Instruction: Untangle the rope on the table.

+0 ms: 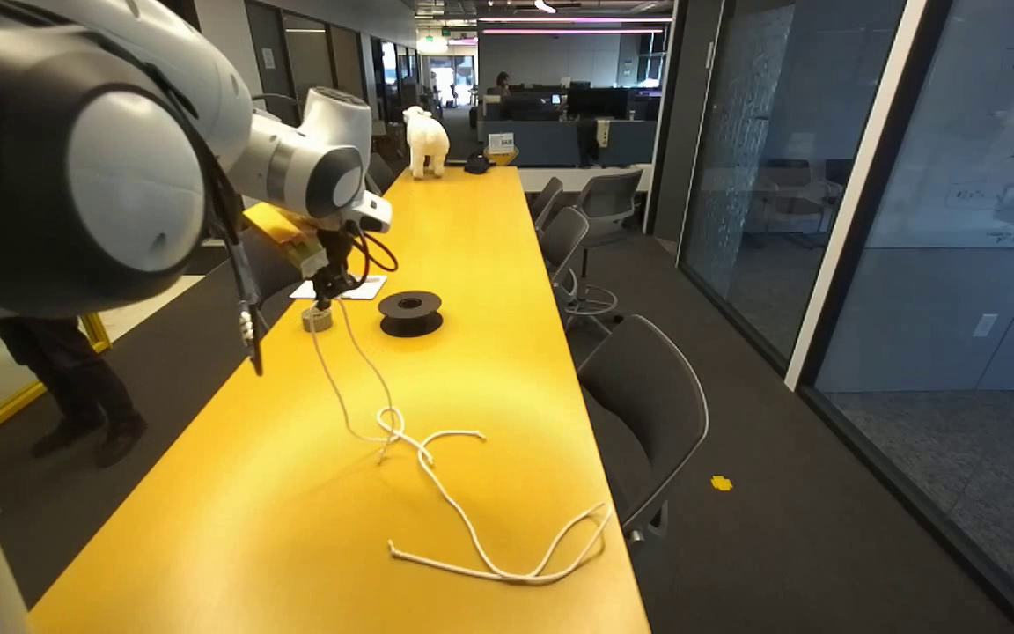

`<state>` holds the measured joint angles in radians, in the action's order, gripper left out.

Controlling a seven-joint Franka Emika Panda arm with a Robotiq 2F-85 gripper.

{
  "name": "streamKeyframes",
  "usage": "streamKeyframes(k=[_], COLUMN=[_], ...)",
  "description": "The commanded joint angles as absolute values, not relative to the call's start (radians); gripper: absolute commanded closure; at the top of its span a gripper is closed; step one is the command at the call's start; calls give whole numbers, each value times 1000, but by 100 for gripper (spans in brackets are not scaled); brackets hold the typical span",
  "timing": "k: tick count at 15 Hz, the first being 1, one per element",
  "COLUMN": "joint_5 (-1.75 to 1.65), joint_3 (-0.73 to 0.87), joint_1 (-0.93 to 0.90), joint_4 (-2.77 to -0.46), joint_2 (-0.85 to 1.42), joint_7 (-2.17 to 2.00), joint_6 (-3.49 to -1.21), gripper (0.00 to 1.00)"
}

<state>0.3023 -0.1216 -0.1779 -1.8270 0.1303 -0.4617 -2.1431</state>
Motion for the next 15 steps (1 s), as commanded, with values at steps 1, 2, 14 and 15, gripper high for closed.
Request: streamKeyframes(k=[1,2,14,15], joint_5=[253,240,99,93], joint_3=[-147,-157,-294,-304], joint_1=[-203,-205,-114,-100], joint_4=[-2045,-2087,-2701,-2747], joint_2=[-82,-125,-485,-496], joint_7=[-530,-552,-726,-733], joint_6=[-2256,-2281,-2730,-2772], gripper=[96,96,96,96])
